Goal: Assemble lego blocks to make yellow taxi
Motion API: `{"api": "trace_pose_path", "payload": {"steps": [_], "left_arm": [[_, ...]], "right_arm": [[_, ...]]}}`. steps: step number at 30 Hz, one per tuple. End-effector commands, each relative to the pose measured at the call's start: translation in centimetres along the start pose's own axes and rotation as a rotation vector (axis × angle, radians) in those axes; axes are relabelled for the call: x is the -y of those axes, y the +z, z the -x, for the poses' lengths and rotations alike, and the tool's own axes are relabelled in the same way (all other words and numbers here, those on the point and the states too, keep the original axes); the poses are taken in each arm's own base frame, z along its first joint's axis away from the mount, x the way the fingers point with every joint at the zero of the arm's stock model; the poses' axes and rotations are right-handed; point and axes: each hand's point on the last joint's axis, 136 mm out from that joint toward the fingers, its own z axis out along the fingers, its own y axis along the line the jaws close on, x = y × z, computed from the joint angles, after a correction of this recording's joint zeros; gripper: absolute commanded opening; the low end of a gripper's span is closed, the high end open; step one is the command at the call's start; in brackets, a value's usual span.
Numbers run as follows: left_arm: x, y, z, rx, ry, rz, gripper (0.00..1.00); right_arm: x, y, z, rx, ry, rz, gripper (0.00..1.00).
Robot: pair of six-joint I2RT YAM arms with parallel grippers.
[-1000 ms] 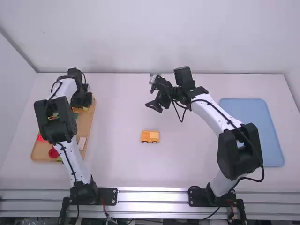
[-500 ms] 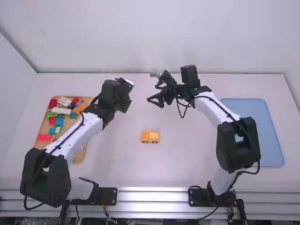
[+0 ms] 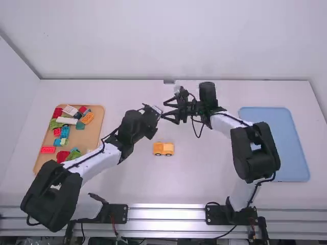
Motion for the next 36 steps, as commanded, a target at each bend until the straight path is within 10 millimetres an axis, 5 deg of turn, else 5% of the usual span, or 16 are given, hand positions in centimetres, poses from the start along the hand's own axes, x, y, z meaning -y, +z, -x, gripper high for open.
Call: {"api": "trace_pose_path", "payload": {"steps": [1,9,12,18,23,26,31,36], "left_arm": [[1.2,-0.3,0.8,0.031,-0.010,-0.032,0.02],[2.2,-0.1,2.0,0.073,-0.041,-0.047,0.02],[2.1,0.3,2.2,0.092,-0.065,-0.044,0.02],[2.2,1.6,1.7,0.103,-0.079,-0.044,0.02],[2.5,2.2,2.0,0.129,-0.075,-0.048,0.02],[2.9,2.2,2.5,0.152,-0.069,-0.056,0.02],[2.9,2.1,3.0,0.171,-0.093,-0.055,0.02],[2.7,2.1,3.1,0.177,-0.117,-0.052,0.11]], "right_arm": [[-0.5,-0.5,-0.4,0.029,0.167,0.011,0.77],[-1.7,0.3,-0.7,0.061,0.186,0.028,0.63],[-1.1,0.6,-0.9,0.056,0.226,-0.011,0.40],[-1.3,0.9,-0.9,0.054,0.223,-0.007,0.41],[-0.5,0.8,-1.1,0.056,0.258,-0.054,0.57],[-0.4,1.0,-1.1,0.054,0.258,-0.063,0.56],[-0.6,2.0,-1.3,0.045,0.258,-0.076,0.30],[-0.6,1.9,-1.3,0.045,0.260,-0.077,0.18]]}}
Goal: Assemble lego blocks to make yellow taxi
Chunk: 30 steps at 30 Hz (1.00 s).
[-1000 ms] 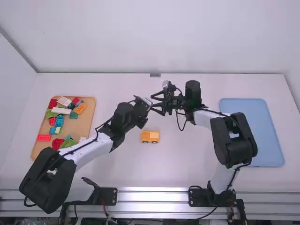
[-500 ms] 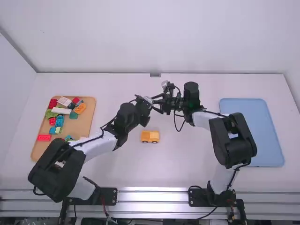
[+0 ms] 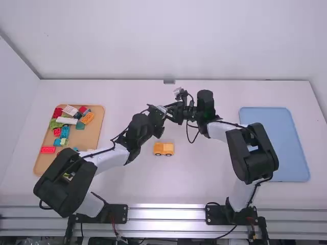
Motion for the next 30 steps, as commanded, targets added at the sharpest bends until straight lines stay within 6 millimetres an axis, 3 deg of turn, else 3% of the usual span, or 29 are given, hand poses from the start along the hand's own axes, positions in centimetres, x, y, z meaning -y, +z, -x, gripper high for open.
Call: {"api": "trace_pose_path", "payload": {"steps": [1,3,4,7,9,15,19,24,27,30], "left_arm": [[1.3,0.0,1.6,0.054,-0.019,-0.062,0.18],[1.3,0.0,1.6,0.054,-0.019,-0.063,0.35],[1.1,0.0,1.6,0.051,-0.041,-0.061,0.56],[1.0,-0.1,1.3,0.041,-0.092,-0.079,0.73],[1.8,-0.5,1.1,0.030,-0.100,-0.188,0.83],[2.1,-3.2,1.8,0.083,-0.133,-0.515,0.90],[0.8,-4.7,1.1,0.087,-0.133,-0.596,0.92],[-3.0,-4.7,-1.1,0.017,-0.197,-0.493,0.99],[-5.2,-4.4,-1.9,-0.004,-0.205,-0.394,0.99],[-8.0,-3.7,-2.8,-0.037,-0.204,-0.228,0.99]], "right_arm": [[-0.9,0.5,-0.5,-0.017,-0.006,0.032,0.17],[-1.0,0.5,-0.4,-0.015,-0.019,0.032,0.11],[-1.1,0.3,-0.3,-0.013,-0.052,0.046,0.09],[-1.4,-0.3,0.1,-0.011,-0.084,0.083,0.04],[-1.9,-1.2,0.8,-0.017,-0.115,0.148,0.03],[-1.0,-2.5,1.6,-0.052,-0.159,0.156,0.04],[-0.6,-2.5,1.9,-0.101,-0.191,0.130,0.05],[3.6,-4.1,0.0,-0.380,-0.161,-0.192,0.01],[4.1,-5.4,-1.8,-0.575,-0.153,-0.319,0.00],[3.9,-4.9,-2.8,-0.667,-0.176,-0.379,0.00]]}}
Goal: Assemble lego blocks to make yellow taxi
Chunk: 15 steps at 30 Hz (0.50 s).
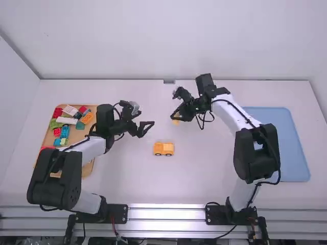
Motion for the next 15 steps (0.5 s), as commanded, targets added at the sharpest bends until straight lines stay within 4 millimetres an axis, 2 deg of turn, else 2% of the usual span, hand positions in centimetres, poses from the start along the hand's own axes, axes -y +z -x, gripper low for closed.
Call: {"api": "trace_pose_path", "payload": {"steps": [1,3,4,6,8,10,11,12,13,15], "left_arm": [[-2.4,-0.5,0.9,0.007,0.037,0.147,0.99],[-3.9,-1.6,1.5,0.004,0.035,0.264,0.99],[-4.0,-1.7,1.5,0.004,0.035,0.275,0.99],[-4.7,-3.9,2.8,0.003,0.043,0.413,0.99],[-4.6,-5.3,3.6,0.009,0.043,0.472,0.99],[-4.4,-8.2,4.9,0.035,0.002,0.579,0.99],[-4.5,-10.5,5.6,0.060,-0.040,0.672,0.99],[-4.5,-11.1,5.7,0.066,-0.051,0.697,0.99],[-4.5,-13.2,6.0,0.089,-0.082,0.774,0.99],[-3.4,-16.6,6.5,0.143,-0.107,0.864,0.99]], "right_arm": [[1.4,0.5,-0.3,-0.114,-0.105,-0.177,0.00],[0.9,1.2,-0.5,-0.149,-0.105,-0.210,0.00],[0.9,1.3,-0.4,-0.150,-0.106,-0.212,0.00],[-0.5,2.2,-0.2,-0.166,-0.160,-0.195,0.00],[-1.2,2.8,0.2,-0.162,-0.188,-0.185,0.00],[-2.2,3.6,1.0,-0.148,-0.228,-0.178,0.00],[-2.8,4.1,1.4,-0.140,-0.256,-0.171,0.00],[-3.0,4.2,1.5,-0.138,-0.266,-0.168,0.00],[-3.7,4.5,2.0,-0.132,-0.287,-0.162,0.00],[-4.9,5.1,2.8,-0.128,-0.337,-0.164,0.00]]}}
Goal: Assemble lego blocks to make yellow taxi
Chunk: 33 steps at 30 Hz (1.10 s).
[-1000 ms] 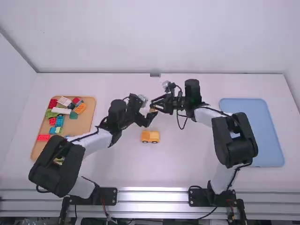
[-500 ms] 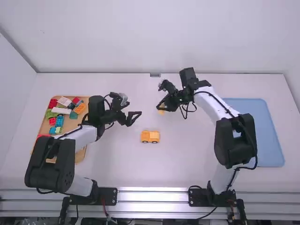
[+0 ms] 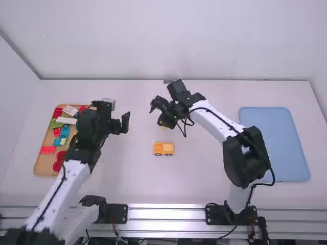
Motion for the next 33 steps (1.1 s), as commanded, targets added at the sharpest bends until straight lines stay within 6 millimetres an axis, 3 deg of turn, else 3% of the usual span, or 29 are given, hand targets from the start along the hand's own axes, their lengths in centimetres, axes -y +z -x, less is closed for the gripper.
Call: {"api": "trace_pose_path", "payload": {"steps": [1,2,5,7,11,17,23,31,33], "left_arm": [[-3.1,-3.6,1.4,0.093,-0.062,0.202,0.99],[-3.1,-3.7,1.3,0.096,-0.059,0.204,0.99],[-4.2,-6.6,1.0,0.189,-0.076,0.277,0.99],[-5.7,-8.8,0.3,0.269,-0.127,0.365,0.99],[-5.8,-11.1,-1.2,0.343,-0.135,0.383,0.99],[-6.1,-11.2,-3.4,0.359,-0.163,0.390,0.99],[-6.0,-10.6,-4.2,0.338,-0.160,0.385,0.99],[-6.2,-10.5,-4.6,0.326,-0.164,0.392,0.99],[-6.0,-10.5,-4.6,0.325,-0.161,0.385,0.99]], "right_arm": [[-0.8,-0.3,2.3,0.020,-0.092,-0.029,0.00],[-0.9,-0.3,2.4,0.020,-0.097,-0.029,0.00],[-2.2,0.6,3.8,0.007,-0.162,-0.031,0.00],[-3.0,2.1,4.3,-0.033,-0.198,-0.003,0.00],[-4.7,5.2,4.0,-0.142,-0.239,0.096,0.00],[-7.9,8.7,2.5,-0.287,-0.325,0.221,0.00],[-9.6,11.8,0.8,-0.410,-0.388,0.215,0.00],[-11.4,13.1,-0.3,-0.448,-0.438,0.206,0.02],[-11.1,13.6,-0.6,-0.451,-0.416,0.181,0.02]]}}
